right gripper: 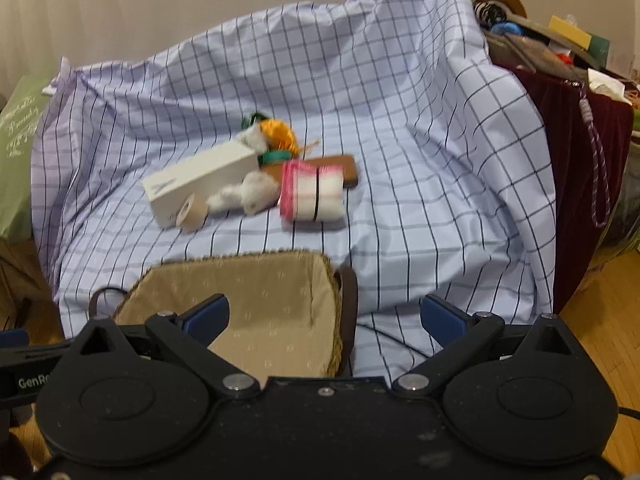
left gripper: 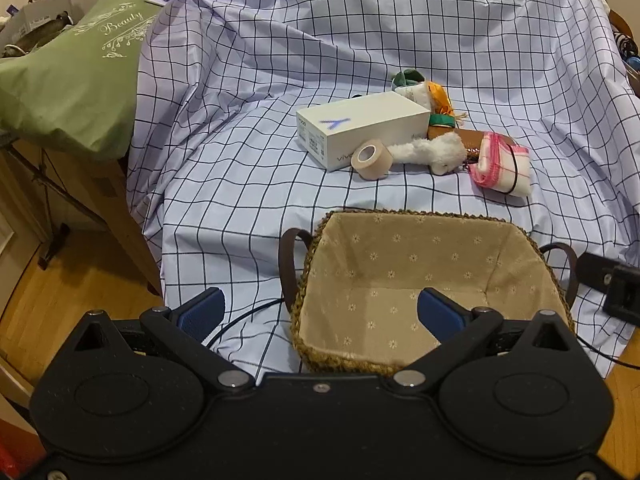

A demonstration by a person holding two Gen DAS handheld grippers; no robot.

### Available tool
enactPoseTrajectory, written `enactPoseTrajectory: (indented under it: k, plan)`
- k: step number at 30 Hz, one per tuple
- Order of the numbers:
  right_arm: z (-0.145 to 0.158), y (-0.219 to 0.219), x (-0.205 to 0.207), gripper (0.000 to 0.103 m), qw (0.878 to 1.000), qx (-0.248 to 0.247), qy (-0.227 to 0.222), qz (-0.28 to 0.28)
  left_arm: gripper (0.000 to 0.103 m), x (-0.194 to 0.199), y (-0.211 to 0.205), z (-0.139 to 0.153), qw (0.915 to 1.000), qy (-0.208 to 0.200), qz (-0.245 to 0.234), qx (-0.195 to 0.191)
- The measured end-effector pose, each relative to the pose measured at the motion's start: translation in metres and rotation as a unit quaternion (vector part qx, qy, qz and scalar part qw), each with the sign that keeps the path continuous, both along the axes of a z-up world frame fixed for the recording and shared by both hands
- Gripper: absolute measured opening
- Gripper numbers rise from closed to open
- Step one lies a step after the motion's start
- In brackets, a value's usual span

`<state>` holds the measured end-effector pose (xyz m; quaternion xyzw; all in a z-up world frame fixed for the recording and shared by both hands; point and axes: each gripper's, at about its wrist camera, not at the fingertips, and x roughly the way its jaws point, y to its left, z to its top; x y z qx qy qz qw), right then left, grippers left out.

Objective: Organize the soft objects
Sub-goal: 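Reach the right gripper to the pink-edged towel while the left reaches the tape roll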

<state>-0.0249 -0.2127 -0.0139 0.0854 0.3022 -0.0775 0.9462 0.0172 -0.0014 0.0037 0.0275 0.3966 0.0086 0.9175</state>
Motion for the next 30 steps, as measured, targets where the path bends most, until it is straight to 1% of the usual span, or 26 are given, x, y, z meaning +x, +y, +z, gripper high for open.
enactPoseTrajectory:
  k: [4,9,12,14,19,25,30]
  plan:
    - [0.004,-0.004,0.009,0.102,1.000,0.002,-0.015,-0.013,0.100,0.011,-0.001,-0.001,1.0000,0.003,-0.003,-0.002]
    - [0.008,-0.009,0.029,0.103,1.000,0.007,-0.024,-0.013,0.100,0.027,-0.002,-0.002,0.9998,0.014,-0.013,-0.008]
    - [0.010,-0.010,0.042,0.103,1.000,0.005,-0.028,-0.010,0.100,0.039,-0.005,-0.003,0.9996,0.019,-0.021,-0.004]
    - [0.010,-0.011,0.054,0.103,1.000,0.004,-0.022,-0.006,0.100,0.047,-0.006,-0.004,0.9996,0.018,-0.019,0.001]
    - [0.008,-0.015,0.085,0.103,1.000,-0.003,-0.009,-0.002,0.100,0.073,-0.007,-0.005,0.9990,0.031,-0.030,-0.010]
    - [-0.003,-0.026,0.126,0.102,1.000,0.008,0.022,0.007,0.099,0.103,-0.012,-0.012,0.9982,0.043,-0.042,-0.008]
    - [-0.013,-0.027,0.155,0.102,0.999,0.000,0.038,0.009,0.099,0.126,-0.017,-0.019,0.9971,0.055,-0.052,-0.009]
